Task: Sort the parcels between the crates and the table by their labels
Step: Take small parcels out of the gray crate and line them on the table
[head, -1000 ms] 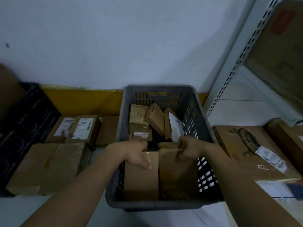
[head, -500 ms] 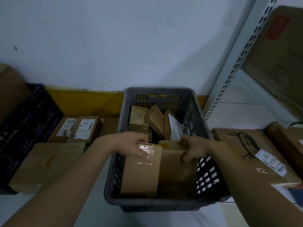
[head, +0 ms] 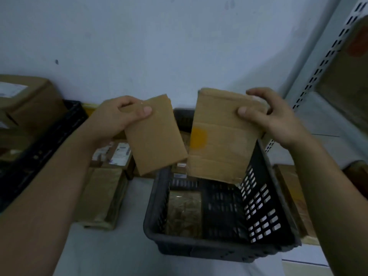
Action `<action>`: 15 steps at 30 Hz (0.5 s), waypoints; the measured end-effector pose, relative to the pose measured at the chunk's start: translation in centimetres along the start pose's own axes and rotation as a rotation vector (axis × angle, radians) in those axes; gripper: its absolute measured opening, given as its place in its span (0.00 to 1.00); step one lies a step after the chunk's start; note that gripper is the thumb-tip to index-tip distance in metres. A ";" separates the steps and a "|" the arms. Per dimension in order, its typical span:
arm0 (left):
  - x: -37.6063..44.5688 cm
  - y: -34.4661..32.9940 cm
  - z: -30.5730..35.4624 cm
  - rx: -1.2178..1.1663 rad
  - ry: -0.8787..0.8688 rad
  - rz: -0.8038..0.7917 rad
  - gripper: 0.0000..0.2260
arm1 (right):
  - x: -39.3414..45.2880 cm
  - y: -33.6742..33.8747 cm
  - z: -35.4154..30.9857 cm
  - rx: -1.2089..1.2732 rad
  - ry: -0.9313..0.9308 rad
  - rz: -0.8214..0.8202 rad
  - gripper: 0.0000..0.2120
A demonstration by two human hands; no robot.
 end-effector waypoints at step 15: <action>-7.6 24.1 -13.1 -0.052 0.198 0.454 0.28 | 2.8 -24.9 -9.9 0.202 -0.004 -0.018 0.18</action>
Point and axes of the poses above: each hand's wrist, its own x-axis towards the middle knuckle, its own y-axis out of the back of the hand, z = x × y, the point moved 10 cm from there along x, towards the middle knuckle, and after that the axes turned 2 degrees about -y, right-handed, at the moved point
